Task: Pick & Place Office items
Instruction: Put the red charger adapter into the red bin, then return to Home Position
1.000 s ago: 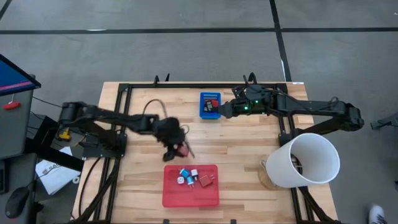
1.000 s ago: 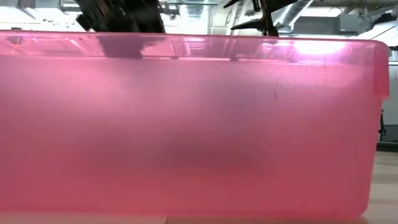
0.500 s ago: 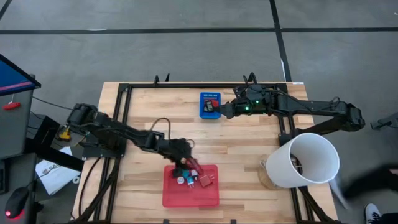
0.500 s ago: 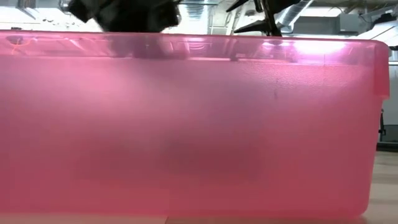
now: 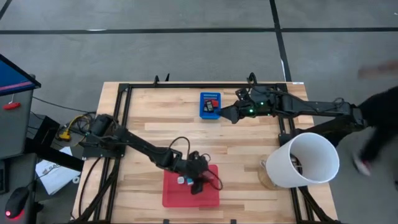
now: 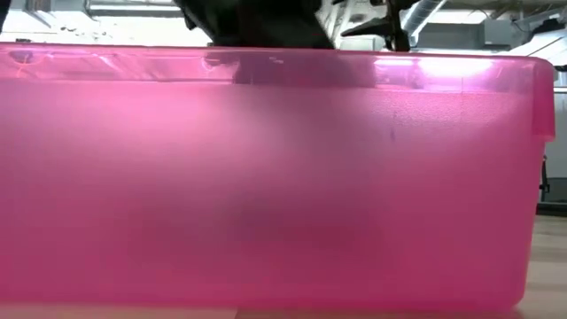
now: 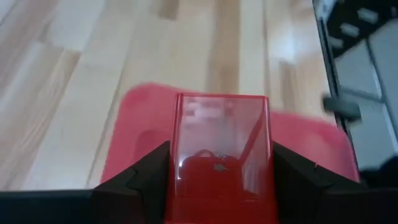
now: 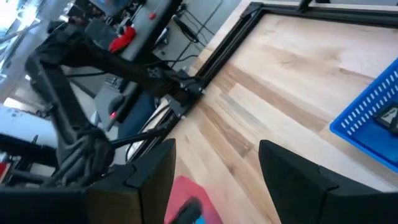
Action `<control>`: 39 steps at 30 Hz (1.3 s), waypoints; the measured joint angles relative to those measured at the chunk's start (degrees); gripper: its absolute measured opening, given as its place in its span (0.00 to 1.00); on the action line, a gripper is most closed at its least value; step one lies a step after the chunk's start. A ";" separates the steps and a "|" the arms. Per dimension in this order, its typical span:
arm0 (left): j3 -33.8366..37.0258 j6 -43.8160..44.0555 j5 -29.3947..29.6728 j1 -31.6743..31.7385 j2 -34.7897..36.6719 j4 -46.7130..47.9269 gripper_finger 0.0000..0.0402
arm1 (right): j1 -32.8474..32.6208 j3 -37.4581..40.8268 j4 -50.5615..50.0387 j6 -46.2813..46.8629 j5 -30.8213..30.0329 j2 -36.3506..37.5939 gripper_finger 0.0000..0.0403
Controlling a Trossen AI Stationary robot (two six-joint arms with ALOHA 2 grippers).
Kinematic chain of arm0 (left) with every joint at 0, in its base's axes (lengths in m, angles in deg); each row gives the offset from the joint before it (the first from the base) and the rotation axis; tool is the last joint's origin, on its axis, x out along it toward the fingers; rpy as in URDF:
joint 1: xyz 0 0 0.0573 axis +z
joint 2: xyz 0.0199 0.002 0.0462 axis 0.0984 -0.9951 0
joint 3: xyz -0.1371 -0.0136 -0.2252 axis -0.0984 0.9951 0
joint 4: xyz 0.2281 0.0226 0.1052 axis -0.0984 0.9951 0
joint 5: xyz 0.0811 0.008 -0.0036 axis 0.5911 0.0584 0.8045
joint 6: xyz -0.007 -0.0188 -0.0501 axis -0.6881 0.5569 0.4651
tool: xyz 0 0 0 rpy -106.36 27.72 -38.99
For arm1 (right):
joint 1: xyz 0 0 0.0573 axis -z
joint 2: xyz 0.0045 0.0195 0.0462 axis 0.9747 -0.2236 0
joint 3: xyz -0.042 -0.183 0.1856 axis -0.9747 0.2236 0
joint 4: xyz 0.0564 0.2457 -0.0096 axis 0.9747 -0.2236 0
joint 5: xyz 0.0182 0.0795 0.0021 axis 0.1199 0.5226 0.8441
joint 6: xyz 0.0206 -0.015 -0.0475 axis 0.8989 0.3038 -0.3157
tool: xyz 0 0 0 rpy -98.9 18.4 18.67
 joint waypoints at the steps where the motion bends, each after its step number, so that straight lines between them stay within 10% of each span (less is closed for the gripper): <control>1: -0.22 1.05 0.07 0.18 -0.60 -0.99 0.50 | 0.02 0.02 -0.31 -0.43 0.03 0.44 0.55; 19: 0.41 2.95 -0.59 0.21 -2.64 -0.33 0.51 | -0.74 0.04 -3.35 -4.29 -0.13 3.57 0.55; 27: 0.40 -1.69 -0.44 0.21 -1.20 0.27 0.93 | -0.68 0.04 -3.77 -9.35 -0.20 3.50 0.55; 33: 2.07 -8.37 4.48 0.39 7.10 2.44 0.92 | -0.70 0.04 -4.04 -12.34 0.62 3.61 0.55; 39: 23.00 -1.86 7.80 0.97 28.11 -7.28 0.76 | -0.76 0.01 -4.96 -15.10 2.59 5.85 0.55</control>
